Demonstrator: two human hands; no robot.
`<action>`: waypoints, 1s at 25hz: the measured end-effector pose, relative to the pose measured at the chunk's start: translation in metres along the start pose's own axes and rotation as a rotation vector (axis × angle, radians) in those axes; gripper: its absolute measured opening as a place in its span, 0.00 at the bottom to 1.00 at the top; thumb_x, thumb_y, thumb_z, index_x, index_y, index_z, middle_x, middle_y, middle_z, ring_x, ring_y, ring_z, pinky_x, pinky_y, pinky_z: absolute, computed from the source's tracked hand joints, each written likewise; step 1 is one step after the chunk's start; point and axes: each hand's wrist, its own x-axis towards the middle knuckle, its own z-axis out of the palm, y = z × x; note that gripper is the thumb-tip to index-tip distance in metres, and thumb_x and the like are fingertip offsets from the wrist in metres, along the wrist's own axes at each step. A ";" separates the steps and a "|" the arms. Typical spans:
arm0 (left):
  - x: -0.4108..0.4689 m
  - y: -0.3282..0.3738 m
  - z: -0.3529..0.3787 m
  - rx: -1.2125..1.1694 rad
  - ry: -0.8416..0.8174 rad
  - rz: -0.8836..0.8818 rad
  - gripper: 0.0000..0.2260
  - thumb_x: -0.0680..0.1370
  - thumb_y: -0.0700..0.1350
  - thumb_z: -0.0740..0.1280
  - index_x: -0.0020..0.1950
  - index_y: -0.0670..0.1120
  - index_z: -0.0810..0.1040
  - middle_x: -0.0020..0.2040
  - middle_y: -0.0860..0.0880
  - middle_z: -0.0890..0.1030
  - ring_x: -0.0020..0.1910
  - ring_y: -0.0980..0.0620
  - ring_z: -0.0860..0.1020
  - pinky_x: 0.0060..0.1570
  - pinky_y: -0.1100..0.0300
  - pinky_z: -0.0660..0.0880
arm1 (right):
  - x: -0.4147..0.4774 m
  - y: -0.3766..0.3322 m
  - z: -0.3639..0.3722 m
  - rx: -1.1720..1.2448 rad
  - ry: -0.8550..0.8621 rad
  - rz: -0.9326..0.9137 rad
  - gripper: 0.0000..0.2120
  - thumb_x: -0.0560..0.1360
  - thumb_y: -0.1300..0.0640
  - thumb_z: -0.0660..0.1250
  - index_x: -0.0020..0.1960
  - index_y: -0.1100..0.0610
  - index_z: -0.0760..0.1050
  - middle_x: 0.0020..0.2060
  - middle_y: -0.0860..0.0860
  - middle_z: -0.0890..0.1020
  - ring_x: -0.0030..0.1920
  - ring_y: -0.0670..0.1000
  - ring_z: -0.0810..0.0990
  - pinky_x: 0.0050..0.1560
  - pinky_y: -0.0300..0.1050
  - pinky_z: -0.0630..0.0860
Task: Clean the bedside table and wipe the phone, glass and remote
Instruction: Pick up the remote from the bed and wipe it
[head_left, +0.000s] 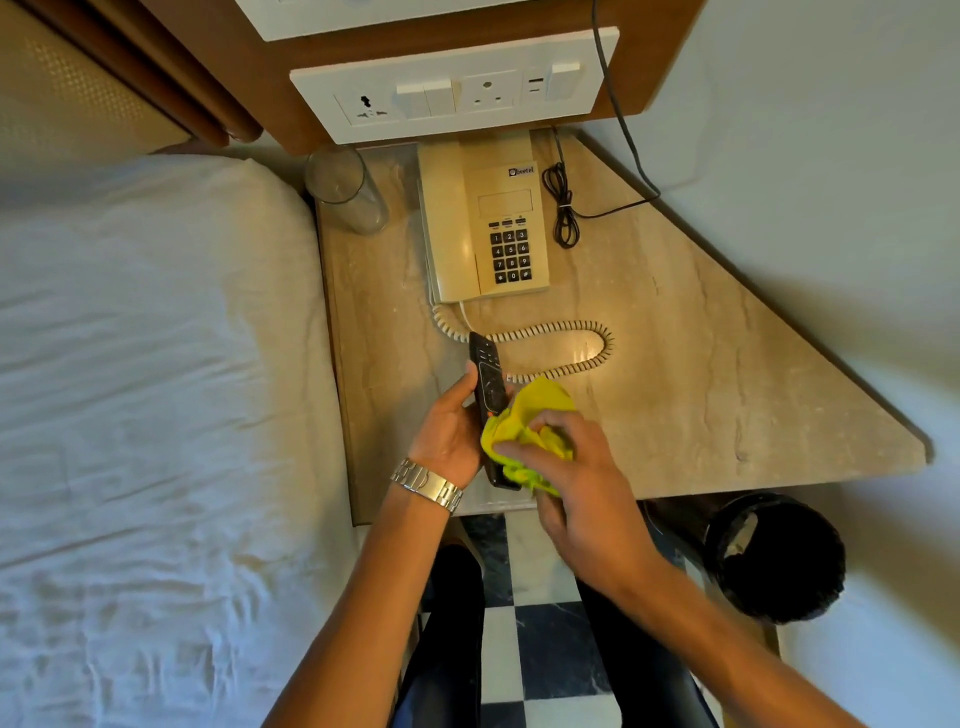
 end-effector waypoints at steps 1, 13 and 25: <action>0.001 -0.002 -0.003 -0.025 0.031 0.013 0.17 0.84 0.53 0.59 0.60 0.41 0.78 0.51 0.43 0.79 0.50 0.46 0.79 0.56 0.50 0.77 | -0.013 0.000 -0.001 -0.001 -0.033 -0.023 0.29 0.70 0.67 0.71 0.66 0.45 0.78 0.65 0.51 0.70 0.63 0.54 0.71 0.55 0.45 0.77; 0.005 0.008 0.002 0.083 0.044 0.081 0.18 0.83 0.50 0.63 0.73 0.49 0.72 0.58 0.41 0.85 0.54 0.44 0.85 0.53 0.43 0.79 | 0.027 0.043 -0.052 -0.021 0.223 0.218 0.23 0.75 0.63 0.66 0.68 0.46 0.77 0.65 0.52 0.69 0.67 0.57 0.70 0.65 0.52 0.74; 0.007 0.003 0.029 -0.005 0.006 0.082 0.21 0.86 0.47 0.56 0.78 0.40 0.66 0.70 0.35 0.75 0.67 0.38 0.75 0.62 0.44 0.74 | 0.078 0.023 -0.028 -0.287 -0.044 -0.003 0.28 0.75 0.66 0.69 0.72 0.48 0.75 0.67 0.56 0.71 0.65 0.59 0.70 0.58 0.53 0.78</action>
